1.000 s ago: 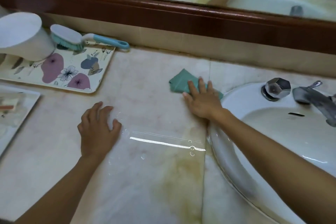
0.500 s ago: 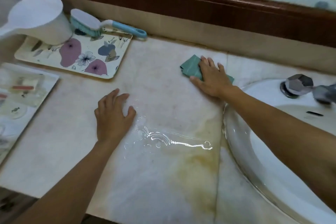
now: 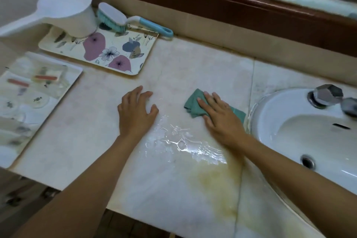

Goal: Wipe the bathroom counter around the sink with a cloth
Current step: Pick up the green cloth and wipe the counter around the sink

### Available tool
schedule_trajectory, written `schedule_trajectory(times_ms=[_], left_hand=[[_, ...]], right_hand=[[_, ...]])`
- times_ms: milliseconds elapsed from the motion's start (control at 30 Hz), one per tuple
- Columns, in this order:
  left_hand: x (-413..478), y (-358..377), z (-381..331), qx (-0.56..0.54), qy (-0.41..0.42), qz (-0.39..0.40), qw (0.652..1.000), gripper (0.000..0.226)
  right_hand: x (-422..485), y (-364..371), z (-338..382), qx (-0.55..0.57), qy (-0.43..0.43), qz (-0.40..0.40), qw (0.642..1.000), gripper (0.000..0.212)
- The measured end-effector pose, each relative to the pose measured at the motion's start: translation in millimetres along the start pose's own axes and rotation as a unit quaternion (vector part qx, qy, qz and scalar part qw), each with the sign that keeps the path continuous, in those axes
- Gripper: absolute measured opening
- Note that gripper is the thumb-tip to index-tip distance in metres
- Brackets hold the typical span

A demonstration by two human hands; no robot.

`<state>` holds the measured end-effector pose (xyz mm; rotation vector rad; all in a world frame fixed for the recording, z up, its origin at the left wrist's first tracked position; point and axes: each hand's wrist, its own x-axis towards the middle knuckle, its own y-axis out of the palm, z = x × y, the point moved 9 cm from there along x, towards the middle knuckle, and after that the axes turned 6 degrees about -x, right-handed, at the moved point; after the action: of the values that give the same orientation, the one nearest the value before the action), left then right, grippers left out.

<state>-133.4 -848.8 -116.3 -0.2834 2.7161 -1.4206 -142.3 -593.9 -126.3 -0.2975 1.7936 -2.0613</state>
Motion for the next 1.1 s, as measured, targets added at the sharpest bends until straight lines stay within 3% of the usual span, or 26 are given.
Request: schedule_trajectory(times_ms=[100,200,333,467,567,767,933,1000,1100], left_hand=[[-10.6,-5.9,8.9,-0.066,-0.002,0.058,0.996,0.045],[-47.0,-37.5,32.9,-0.054,0.002,0.017,0.998,0.040],[-88.4,-73.5,78.9,0.011,-0.058,-0.055,0.997,0.038],[-105.4,-72.0,105.0,0.029,-0.080,-0.048,0.995,0.041],[-111.6,-72.4,119.5,0.030,-0.080,-0.052,0.995,0.041],[-92.6,-68.5,95.7,0.059,-0.058,-0.060,0.995,0.041],[-95.9,-68.4,101.3,0.074,-0.049,-0.059,0.994,0.041],[-95.8,-68.3,102.0,0.072,-0.047,-0.057,0.995,0.041],[-94.5,-70.8,102.1,0.043,-0.055,-0.063,0.996,0.041]], right_hand=[[26.9,-9.1,-39.7,-0.011,0.112,-0.020,0.993,0.055],[56.7,-10.4,-29.2,-0.008,0.196,-0.010,0.981,0.056],[60.0,2.4,57.8,0.015,0.116,0.008,0.993,0.055],[-6.7,26.2,154.2,0.009,-0.037,0.047,0.998,0.054],[-59.6,32.3,170.4,-0.013,-0.110,0.060,0.992,0.053],[-28.6,8.6,88.6,-0.005,-0.044,0.051,0.998,0.052],[38.9,13.6,114.8,0.004,0.110,0.018,0.994,0.055],[38.2,19.3,154.6,0.016,0.102,0.014,0.995,0.056],[2.7,32.7,214.3,0.026,0.016,0.026,0.999,0.056]])
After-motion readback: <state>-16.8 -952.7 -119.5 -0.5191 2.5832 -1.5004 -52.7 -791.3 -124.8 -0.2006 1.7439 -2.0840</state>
